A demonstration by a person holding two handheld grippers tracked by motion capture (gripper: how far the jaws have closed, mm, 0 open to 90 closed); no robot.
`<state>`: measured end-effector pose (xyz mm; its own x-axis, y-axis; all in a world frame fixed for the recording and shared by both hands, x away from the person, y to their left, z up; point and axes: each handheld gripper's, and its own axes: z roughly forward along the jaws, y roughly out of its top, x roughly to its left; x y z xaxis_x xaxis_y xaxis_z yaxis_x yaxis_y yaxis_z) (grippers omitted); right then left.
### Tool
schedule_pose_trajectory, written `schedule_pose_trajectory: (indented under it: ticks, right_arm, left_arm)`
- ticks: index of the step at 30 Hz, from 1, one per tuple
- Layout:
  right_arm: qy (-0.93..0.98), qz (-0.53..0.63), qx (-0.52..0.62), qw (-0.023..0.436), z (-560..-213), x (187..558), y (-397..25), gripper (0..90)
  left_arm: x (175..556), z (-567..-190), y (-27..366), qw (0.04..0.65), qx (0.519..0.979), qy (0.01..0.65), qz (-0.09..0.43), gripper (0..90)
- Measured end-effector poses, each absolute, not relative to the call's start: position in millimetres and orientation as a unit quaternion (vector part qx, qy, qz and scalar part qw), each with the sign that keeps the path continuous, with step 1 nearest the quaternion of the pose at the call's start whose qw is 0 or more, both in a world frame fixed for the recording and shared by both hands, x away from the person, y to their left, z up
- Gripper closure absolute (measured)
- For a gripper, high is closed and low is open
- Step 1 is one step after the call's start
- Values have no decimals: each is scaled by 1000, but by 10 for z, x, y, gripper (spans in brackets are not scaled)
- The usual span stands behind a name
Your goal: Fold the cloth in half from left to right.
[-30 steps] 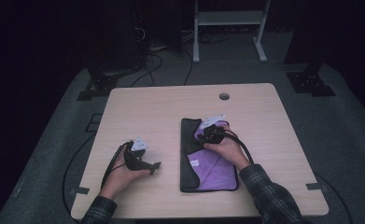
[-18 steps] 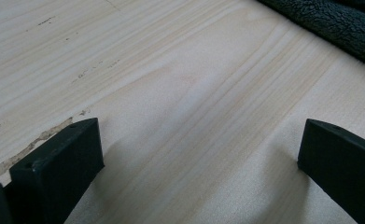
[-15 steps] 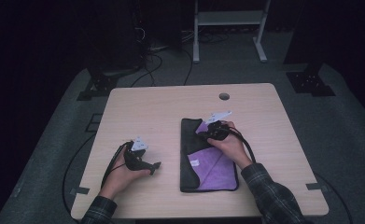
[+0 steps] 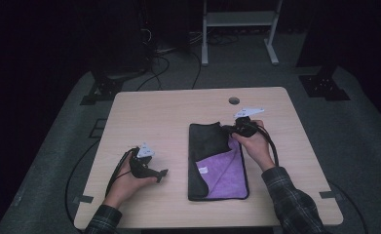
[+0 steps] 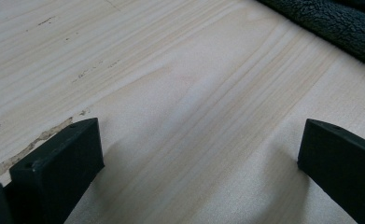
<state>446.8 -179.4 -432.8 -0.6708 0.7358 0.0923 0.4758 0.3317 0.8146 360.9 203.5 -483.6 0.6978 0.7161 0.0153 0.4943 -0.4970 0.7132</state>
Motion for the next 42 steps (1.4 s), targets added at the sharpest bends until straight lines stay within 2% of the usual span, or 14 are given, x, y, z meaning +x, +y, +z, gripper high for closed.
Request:
schedule_pose_trajectory:
  ticks: [16, 24, 33, 42]
  right_arm:
    - [783, 401, 442, 178, -4581, 4693, -2111, 852]
    - [791, 361, 449, 206, -4739, 4793, -2157, 803]
    - [772, 416, 440, 192, -4476, 4676, -2222, 769]
    - [796, 420, 402, 165, -4404, 4385, -2042, 715]
  left_arm:
    - [3609, -4836, 2035, 354, 851, 356, 157, 0]
    - [3609, -4836, 2035, 354, 851, 356, 157, 0]
    - [3609, -4836, 2035, 354, 851, 356, 157, 0]
    - [3609, -4835, 2035, 353, 851, 355, 157, 0]
